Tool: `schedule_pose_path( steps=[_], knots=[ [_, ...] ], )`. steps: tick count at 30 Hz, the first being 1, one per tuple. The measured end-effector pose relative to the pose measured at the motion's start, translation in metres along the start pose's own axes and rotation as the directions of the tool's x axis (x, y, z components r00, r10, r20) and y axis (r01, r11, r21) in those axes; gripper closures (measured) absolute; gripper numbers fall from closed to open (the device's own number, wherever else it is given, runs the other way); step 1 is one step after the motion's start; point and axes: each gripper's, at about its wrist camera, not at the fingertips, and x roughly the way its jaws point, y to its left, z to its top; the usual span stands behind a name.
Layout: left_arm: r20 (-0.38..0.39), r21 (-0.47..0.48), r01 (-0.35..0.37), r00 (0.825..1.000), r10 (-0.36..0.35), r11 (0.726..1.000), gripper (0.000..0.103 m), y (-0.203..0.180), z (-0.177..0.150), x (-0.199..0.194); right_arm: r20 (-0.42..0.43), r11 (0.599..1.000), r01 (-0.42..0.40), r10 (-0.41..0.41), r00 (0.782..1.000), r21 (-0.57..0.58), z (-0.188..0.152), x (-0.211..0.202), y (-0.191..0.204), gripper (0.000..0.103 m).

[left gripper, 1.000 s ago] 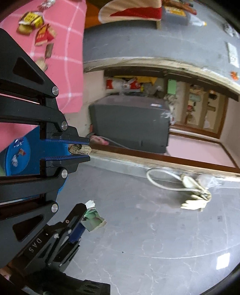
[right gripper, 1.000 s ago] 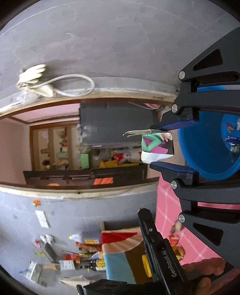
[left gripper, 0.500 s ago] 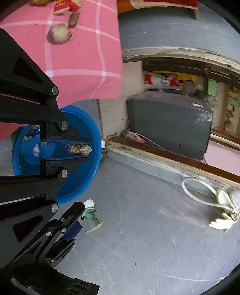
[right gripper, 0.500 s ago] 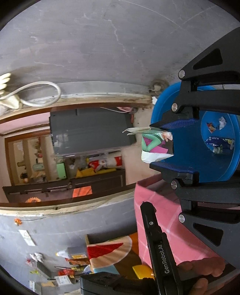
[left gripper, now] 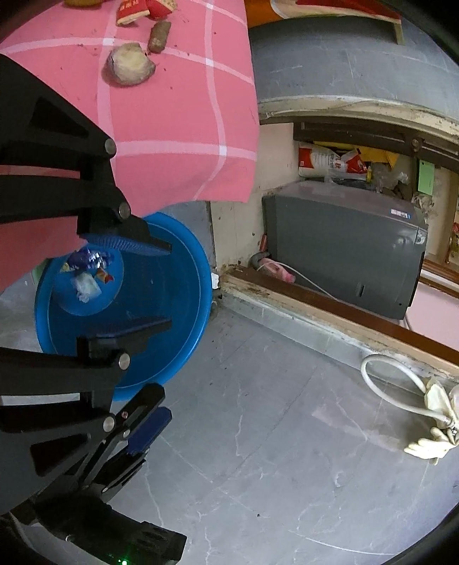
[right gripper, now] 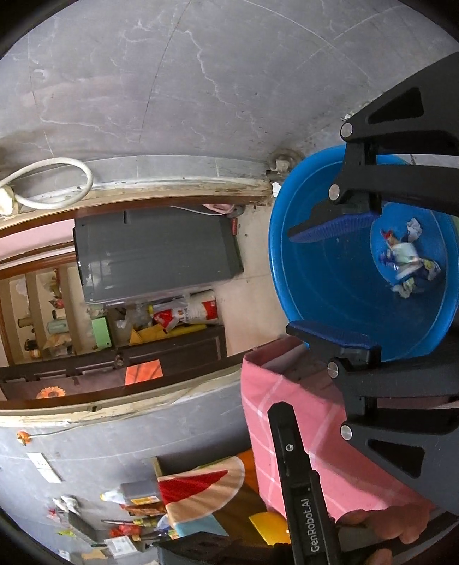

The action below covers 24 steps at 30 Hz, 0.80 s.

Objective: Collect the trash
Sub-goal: 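Open both tools to drop the peel and paper into the bucket, then move both tools back over the trash on the pink table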

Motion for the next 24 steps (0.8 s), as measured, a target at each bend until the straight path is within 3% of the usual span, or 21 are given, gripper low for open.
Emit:
schedule_pose_path(
  steps=[7, 12, 15, 18, 24],
  knots=[
    [0.081, -0.014, -0.035, 0.996, 0.036, 0.999, 0.051, 0.009, -0.002, -0.028, 0.085, 1.000, 0.002, -0.001, 0.996, -0.008, 0.009, -0.022, 0.009, 0.044],
    [0.164, -0.034, -0.084, 0.982, 0.088, 0.996, 0.021, 0.022, -0.004, -0.058, 0.158, 1.000, 0.000, 0.005, 0.987, -0.029, 0.019, -0.041, 0.021, 0.024],
    [0.240, -0.062, -0.114, 0.963, 0.126, 0.991, 0.009, 0.034, -0.007, -0.083, 0.202, 0.999, -0.004, 0.011, 0.979, -0.037, 0.026, -0.052, 0.029, 0.012],
    [0.309, -0.075, -0.145, 0.937, 0.162, 0.986, 0.004, 0.043, -0.011, -0.105, 0.245, 0.999, -0.006, 0.018, 0.969, -0.051, 0.031, -0.062, 0.041, 0.002],
    [0.418, -0.063, -0.212, 0.882, 0.219, 0.975, 0.002, 0.052, -0.016, -0.146, 0.325, 0.996, -0.024, 0.049, 0.944, -0.082, 0.035, -0.078, 0.066, 0.000]
  ],
)
